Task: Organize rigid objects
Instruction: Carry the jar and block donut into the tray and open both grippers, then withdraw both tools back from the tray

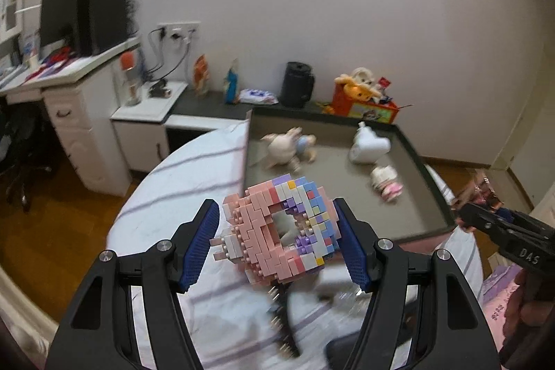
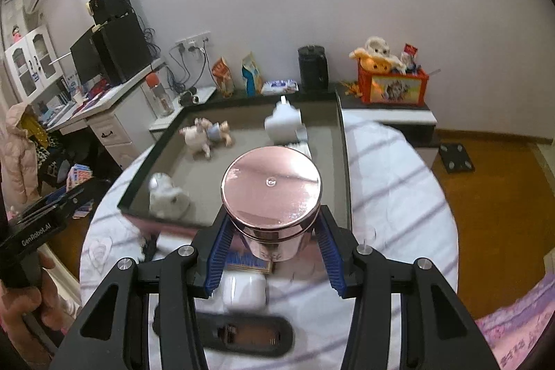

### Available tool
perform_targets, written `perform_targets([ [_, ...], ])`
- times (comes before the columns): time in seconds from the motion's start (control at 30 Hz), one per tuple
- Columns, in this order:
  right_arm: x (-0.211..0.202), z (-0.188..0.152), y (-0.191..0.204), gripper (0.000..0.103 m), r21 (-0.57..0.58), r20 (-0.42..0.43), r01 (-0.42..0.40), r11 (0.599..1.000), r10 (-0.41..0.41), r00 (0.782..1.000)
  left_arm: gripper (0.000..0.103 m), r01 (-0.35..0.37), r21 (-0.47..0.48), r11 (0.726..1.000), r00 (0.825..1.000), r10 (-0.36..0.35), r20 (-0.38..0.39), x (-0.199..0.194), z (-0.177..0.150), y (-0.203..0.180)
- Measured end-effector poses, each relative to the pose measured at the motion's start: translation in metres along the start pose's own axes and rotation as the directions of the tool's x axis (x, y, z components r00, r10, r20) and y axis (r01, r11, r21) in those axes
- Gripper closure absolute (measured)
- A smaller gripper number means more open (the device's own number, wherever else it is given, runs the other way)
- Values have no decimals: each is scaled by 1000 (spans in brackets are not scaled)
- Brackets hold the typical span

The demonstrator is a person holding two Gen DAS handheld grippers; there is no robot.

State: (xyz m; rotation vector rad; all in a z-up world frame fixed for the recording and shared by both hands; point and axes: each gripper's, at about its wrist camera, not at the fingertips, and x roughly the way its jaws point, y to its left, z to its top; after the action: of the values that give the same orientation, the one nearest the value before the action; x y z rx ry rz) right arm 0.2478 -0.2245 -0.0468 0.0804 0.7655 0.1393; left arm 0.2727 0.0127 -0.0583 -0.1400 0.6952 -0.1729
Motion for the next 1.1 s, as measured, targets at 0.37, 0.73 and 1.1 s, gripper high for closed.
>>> perform_targets([
  [0.37,62,32,4,54,-56,-69,-5,998,1,998,36,80,80,994,993,-73,-91,79,37,-58],
  [0.73,109,17,-7,54,-86,-191,3,996,-20,981,36,73,111,991,971,-45,-236,147,19,-77],
  [1.1,108,15,6,21,-162,-183,56,985,-86,979,3,1,162,987,979,32,-203,127,19,-82],
])
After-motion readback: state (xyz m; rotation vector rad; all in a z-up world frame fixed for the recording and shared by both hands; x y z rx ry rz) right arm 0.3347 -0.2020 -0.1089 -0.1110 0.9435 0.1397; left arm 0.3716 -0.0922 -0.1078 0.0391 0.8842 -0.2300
